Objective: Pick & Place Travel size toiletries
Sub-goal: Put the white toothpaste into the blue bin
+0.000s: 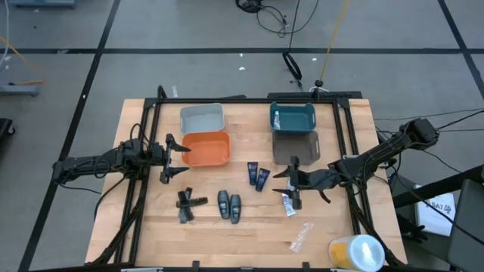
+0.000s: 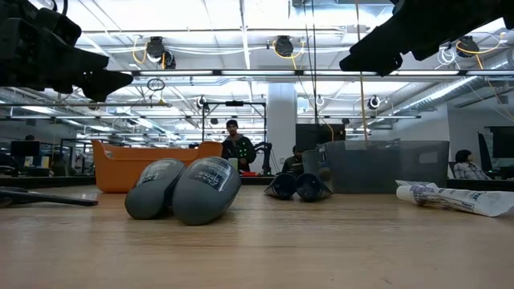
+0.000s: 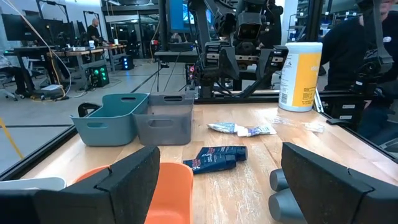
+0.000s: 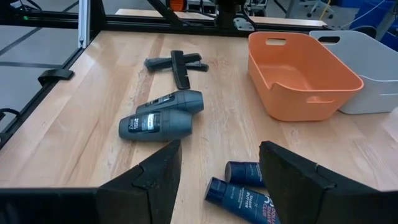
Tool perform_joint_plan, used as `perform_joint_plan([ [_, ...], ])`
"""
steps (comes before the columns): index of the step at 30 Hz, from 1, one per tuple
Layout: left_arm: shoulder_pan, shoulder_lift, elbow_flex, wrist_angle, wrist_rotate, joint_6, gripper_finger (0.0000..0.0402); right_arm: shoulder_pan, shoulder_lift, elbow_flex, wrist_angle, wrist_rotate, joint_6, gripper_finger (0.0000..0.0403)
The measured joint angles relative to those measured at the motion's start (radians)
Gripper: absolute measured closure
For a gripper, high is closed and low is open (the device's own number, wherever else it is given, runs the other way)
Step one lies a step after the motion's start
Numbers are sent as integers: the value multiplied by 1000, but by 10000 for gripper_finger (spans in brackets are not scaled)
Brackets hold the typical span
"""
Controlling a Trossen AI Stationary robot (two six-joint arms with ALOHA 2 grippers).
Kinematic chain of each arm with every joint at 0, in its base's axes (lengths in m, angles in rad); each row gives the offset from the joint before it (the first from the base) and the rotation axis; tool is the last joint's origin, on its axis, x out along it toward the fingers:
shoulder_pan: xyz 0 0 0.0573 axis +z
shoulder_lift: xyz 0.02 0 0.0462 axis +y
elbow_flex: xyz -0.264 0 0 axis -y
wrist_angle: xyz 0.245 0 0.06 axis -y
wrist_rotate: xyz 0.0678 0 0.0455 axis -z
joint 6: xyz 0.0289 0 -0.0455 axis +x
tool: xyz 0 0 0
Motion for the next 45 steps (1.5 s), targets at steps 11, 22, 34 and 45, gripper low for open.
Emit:
perform_joint_plan([
  [11, 0, 0, 0, 0, 0, 0, 73, 0, 0, 0, 0, 0, 0, 196],
  [22, 0, 0, 0, 0, 0, 0, 73, 0, 0, 0, -23, 0, 0, 195],
  [34, 0, 0, 0, 0, 0, 0, 73, 92, 54, 240, -439, 181, 169, 195],
  [45, 0, 0, 0, 0, 0, 0, 73, 107, 194, 345, -875, 29, 826, 195],
])
